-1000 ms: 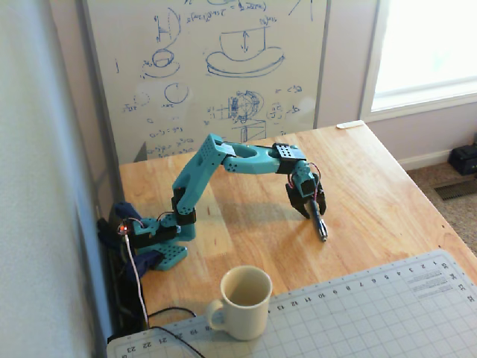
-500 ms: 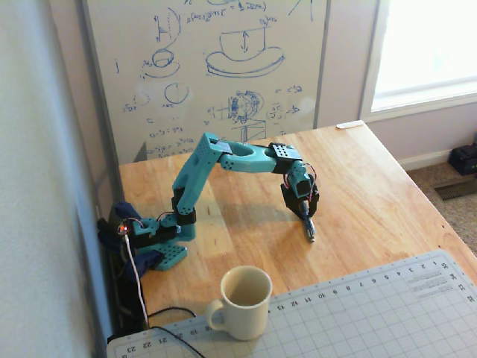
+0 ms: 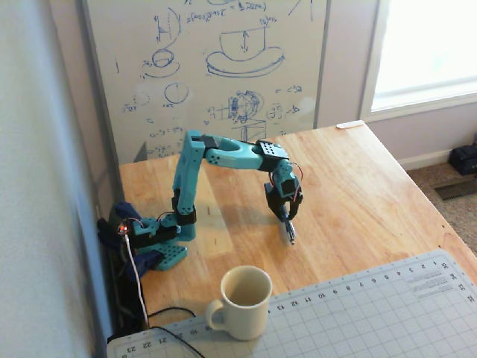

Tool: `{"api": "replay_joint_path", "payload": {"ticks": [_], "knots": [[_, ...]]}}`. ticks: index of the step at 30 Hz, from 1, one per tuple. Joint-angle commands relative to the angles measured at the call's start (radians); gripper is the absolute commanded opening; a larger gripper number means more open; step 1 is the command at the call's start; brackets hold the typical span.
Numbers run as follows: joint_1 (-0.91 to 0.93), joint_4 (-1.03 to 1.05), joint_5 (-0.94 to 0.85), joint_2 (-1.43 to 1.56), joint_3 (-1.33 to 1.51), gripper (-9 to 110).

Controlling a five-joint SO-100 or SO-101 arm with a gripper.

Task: Grasp a pen and put it in a mug.

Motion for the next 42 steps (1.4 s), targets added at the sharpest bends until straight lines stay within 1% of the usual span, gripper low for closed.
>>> {"api": "replay_joint_path", "payload": {"ticks": [1, 9, 13, 19, 25, 30, 32, 36, 42], "knots": [[-0.003, -0.012, -0.149, 0.222, 0.015, 0], [0.023, -0.011, -0.719, 0.402, 0.032, 0], [0.075, -0.002, -0.927, 0.515, 0.034, 0], [0.164, -0.012, -1.123, 0.723, 0.034, 0], [0.233, -0.012, -1.381, 0.914, 0.026, 0], [0.391, -0.043, -1.563, 1.04, 0.044, 0], [0.449, -0.092, -1.626, 1.085, 0.08, 0], [0.584, -0.262, -1.715, 1.2, 0.201, 0], [0.747, -0.535, -1.755, 1.348, 0.426, 0]]}}
